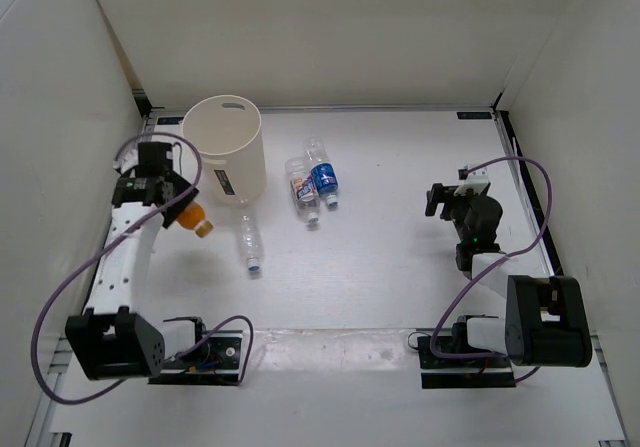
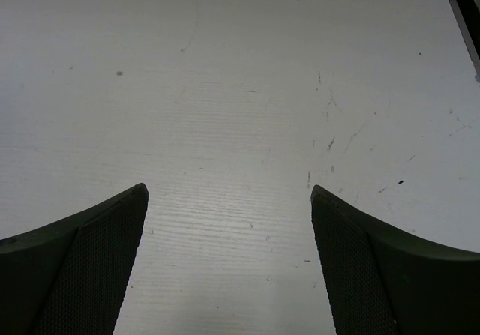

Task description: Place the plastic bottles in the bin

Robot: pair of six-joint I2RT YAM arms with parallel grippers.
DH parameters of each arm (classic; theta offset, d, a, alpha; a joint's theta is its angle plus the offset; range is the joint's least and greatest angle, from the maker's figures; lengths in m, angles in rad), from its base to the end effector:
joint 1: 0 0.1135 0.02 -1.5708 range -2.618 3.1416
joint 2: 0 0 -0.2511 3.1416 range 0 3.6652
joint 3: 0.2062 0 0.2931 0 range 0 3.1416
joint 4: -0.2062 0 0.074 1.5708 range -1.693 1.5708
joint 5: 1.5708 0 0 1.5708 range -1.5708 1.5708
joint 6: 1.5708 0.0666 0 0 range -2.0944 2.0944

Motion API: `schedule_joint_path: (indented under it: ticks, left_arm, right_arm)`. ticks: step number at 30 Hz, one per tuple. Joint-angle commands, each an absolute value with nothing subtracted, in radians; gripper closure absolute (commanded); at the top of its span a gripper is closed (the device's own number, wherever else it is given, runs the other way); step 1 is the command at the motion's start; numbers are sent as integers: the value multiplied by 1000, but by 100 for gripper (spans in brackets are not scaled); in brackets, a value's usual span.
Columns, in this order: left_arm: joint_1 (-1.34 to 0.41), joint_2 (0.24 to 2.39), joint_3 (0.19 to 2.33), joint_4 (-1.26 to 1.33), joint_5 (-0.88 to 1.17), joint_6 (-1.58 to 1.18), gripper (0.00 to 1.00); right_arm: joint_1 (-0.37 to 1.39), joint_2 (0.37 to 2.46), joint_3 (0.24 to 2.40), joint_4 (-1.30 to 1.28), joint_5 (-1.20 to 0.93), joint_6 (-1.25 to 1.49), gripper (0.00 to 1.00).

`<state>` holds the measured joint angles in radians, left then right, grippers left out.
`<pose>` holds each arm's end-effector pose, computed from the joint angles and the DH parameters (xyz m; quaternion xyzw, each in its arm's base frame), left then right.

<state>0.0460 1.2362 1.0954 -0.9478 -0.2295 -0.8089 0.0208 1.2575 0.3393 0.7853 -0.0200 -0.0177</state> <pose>0.2934 0.0287 0.2468 -0.4248 0.8666 0.0149 0.2615 0.3038 0.0076 0.1423 -0.0211 0.7522 0.0085 0.6585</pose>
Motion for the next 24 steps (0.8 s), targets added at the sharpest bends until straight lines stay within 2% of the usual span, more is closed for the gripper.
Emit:
schedule_joint_path:
  ticks: [1,6,16,19,24]
  left_arm:
    - [51,1172,1273,-1074,-425,-763,69]
    - [63,1195,1491,-1094,-495,-710,70]
    - [74,1192,1537,-960,-482,-663,72]
    - [75,1210,1551,-789,-420,-583,72]
    - [66,1348,1706,-715,-374,-528,69]
  right_arm:
    - [11,1264,373,821,-46,-23,10]
    - [11,1259,373,827,-72,-28,10]
    - [23,1255,364,836,-40,-34,10]
    - [29,1255,364,836,-32,-38,10]
    - [31,1255,364,838,-32,-38,10]
